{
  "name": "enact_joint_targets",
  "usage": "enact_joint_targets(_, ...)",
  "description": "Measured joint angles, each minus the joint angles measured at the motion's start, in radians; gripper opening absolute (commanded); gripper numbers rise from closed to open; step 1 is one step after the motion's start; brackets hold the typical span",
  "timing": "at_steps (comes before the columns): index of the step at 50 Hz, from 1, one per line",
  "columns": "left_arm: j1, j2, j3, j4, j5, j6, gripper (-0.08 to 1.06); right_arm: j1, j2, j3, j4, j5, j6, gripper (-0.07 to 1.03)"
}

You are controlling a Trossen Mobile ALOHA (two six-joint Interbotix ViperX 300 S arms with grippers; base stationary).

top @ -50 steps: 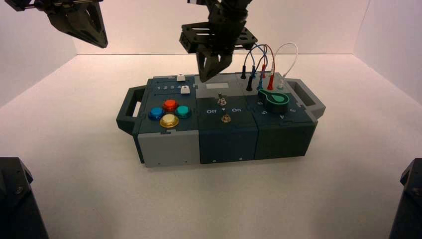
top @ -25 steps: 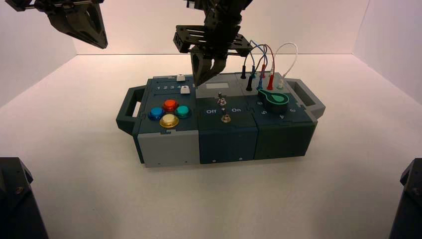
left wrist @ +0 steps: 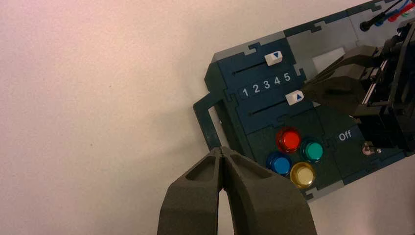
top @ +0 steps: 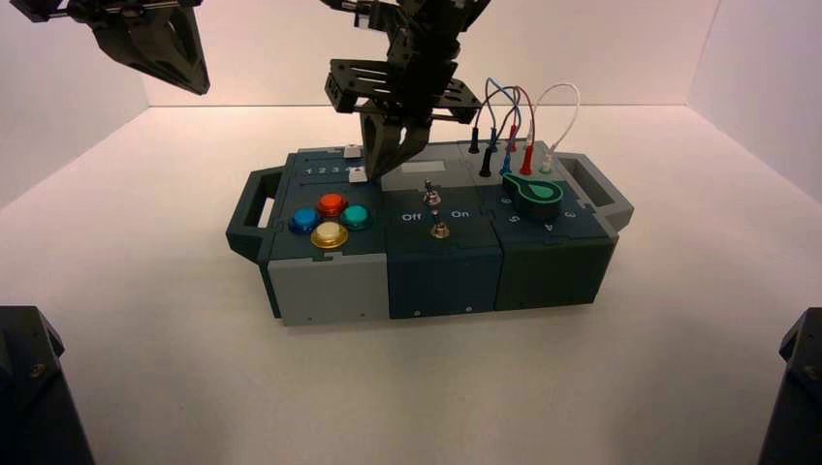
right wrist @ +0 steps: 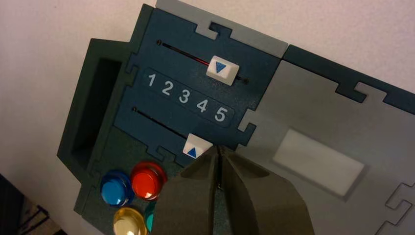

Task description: Move the bottom slider to position 2.

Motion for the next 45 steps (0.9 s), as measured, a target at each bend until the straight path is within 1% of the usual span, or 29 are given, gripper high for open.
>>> enact_joint_targets(15,0.0,0.002,0.0,0.0,0.0,0.0,-0.03,0.014,0.0,0.0,0.018,0.0,0.0,-0.02)
enact_joint_targets(23,0.0,0.0,0.0,-0.002,0.0,0.0,-0.03,0.028,0.002,0.0,0.021,0.0,0.0,-0.02)
enact_joint_targets(45,0.0,0.0,0.0,0.0,0.0,0.0,-0.03,0.029,0.005,-0.003,0.028,0.0,0.002,-0.02)
